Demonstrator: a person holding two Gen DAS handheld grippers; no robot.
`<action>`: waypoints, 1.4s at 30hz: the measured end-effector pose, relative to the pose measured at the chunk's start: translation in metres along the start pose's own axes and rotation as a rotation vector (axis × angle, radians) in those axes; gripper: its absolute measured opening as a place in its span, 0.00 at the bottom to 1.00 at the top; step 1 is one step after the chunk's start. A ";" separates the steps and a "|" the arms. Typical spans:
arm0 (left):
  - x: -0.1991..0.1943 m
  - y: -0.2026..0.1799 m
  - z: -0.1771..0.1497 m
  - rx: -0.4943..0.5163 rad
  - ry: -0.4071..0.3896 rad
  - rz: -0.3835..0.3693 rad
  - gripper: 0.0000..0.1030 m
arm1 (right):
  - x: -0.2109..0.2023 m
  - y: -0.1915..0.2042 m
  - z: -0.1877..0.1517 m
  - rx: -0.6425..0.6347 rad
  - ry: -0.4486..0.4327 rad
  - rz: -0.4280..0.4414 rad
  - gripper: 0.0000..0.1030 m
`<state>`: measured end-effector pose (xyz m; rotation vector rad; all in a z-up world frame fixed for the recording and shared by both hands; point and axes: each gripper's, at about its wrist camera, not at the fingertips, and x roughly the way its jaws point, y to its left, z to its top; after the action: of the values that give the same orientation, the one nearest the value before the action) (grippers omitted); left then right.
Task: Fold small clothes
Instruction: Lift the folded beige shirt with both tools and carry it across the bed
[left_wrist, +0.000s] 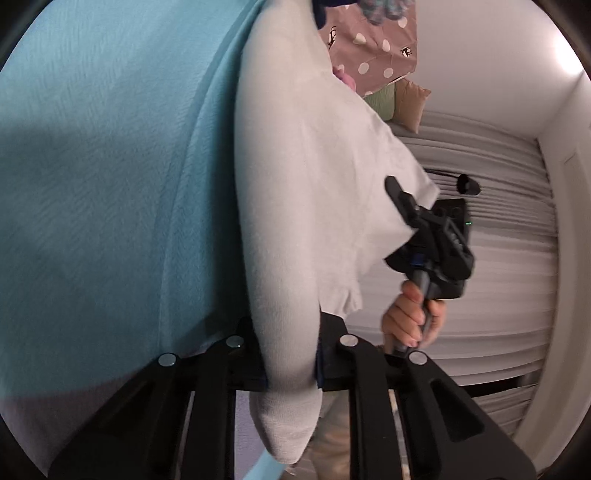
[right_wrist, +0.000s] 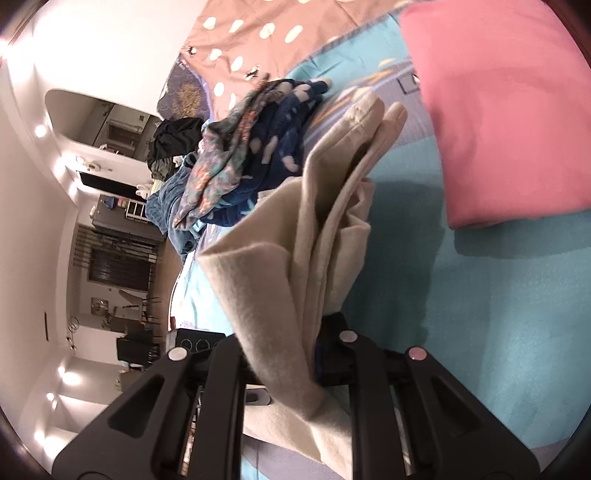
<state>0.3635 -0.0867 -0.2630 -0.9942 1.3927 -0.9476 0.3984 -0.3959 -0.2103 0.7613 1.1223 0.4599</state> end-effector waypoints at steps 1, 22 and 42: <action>-0.002 -0.006 -0.003 0.023 0.000 0.005 0.16 | -0.002 0.005 -0.002 -0.016 -0.005 -0.007 0.12; -0.018 -0.132 -0.043 0.471 -0.024 -0.020 0.16 | -0.171 0.121 -0.003 -0.241 -0.249 -0.067 0.11; 0.164 -0.043 0.107 0.338 0.037 -0.034 0.17 | -0.170 -0.042 0.177 0.018 -0.244 -0.166 0.12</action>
<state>0.4689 -0.2563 -0.2807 -0.7503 1.1977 -1.1858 0.4950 -0.5936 -0.0947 0.7120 0.9530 0.2110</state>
